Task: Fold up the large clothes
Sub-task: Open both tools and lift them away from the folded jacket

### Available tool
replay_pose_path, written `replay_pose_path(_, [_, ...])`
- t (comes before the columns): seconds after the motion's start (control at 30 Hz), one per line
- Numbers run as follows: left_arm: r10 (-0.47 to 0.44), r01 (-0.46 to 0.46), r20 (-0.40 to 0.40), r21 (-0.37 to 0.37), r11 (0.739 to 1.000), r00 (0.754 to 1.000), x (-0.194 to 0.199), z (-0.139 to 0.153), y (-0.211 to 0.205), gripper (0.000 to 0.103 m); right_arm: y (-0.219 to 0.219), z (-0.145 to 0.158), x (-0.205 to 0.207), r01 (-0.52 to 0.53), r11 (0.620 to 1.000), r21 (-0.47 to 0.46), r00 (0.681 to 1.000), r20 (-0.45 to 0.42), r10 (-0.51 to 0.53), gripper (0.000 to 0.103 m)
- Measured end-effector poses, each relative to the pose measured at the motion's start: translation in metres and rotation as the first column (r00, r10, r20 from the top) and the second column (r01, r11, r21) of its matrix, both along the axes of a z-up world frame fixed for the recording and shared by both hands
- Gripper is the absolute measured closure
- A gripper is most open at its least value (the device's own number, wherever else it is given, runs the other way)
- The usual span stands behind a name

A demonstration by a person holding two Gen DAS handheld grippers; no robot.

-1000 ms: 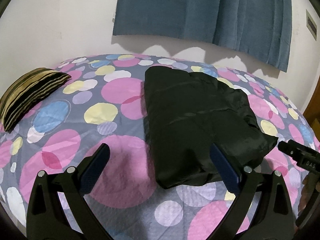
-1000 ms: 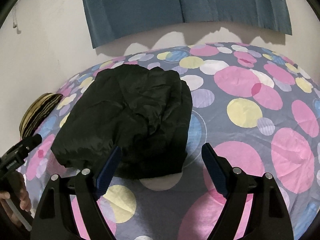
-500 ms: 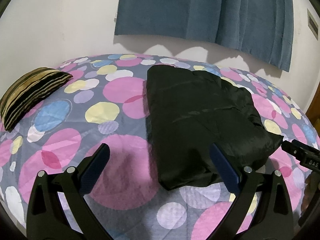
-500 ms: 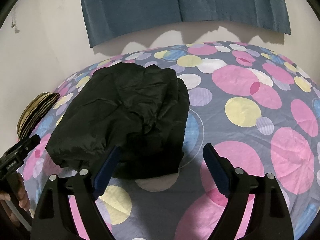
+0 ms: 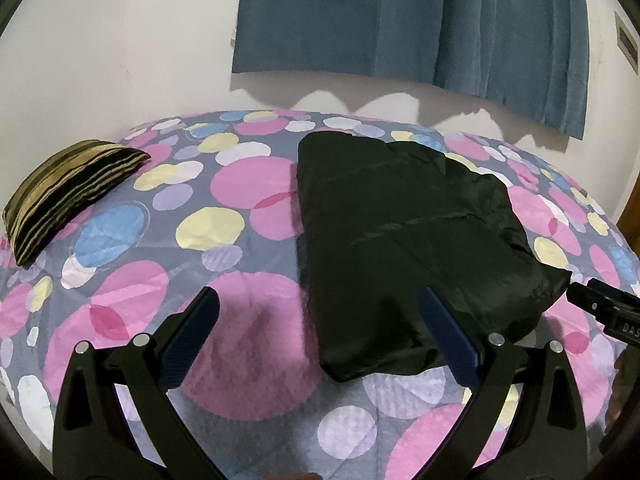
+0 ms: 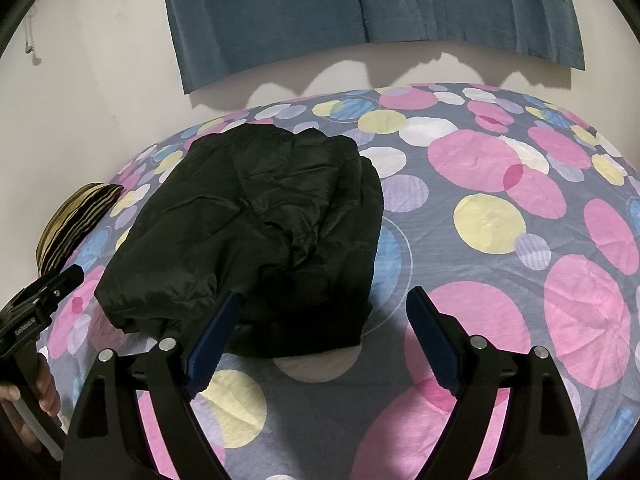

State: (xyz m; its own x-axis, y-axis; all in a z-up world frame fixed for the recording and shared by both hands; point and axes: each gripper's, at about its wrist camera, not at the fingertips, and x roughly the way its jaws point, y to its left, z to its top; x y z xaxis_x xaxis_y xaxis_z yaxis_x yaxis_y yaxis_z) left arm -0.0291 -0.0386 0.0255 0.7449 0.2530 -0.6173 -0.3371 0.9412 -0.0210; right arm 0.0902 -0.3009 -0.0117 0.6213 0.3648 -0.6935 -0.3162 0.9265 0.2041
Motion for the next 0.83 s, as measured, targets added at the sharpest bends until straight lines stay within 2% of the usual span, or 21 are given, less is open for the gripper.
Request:
replay_pose_path(0.4, [-0.017,0.017,0.01,-0.002,1.0,1.0,-0.001,0.001,-0.001,0.003,0.004,0.0,-0.001,-0.016,1.0,-0.002,1.0,-0.006,0.016,0.019])
replay_pose_path(0.5, [0.026,-0.027,0.012,0.036,0.999,1.0,-0.003,-0.001,0.0,0.003,0.004,0.0,-0.001,-0.016,1.0,0.0,1.0,-0.006,0.016,0.019])
replay_pose_path(0.6, [0.026,-0.028,0.025,0.06,0.998,0.999,-0.002,0.0,0.005,0.003,0.001,0.001,0.001,-0.022,1.0,0.01,1.0,-0.013,0.022,0.019])
replay_pose_path(0.7, [0.068,-0.069,0.014,0.085,0.994,0.998,0.002,0.0,0.026,0.003,-0.011,0.004,0.003,-0.012,1.0,0.01,1.0,-0.005,0.012,0.019])
replay_pose_path(0.77, [0.109,-0.109,0.0,0.061,0.992,0.994,0.004,-0.002,0.05,0.003,-0.025,0.005,0.008,0.015,1.0,0.007,1.0,0.002,-0.015,0.019])
replay_pose_path(0.83, [0.187,-0.187,-0.015,0.021,0.982,0.982,0.007,-0.011,0.087,0.003,-0.05,0.001,0.02,0.07,0.998,0.006,0.997,-0.009,-0.07,0.019])
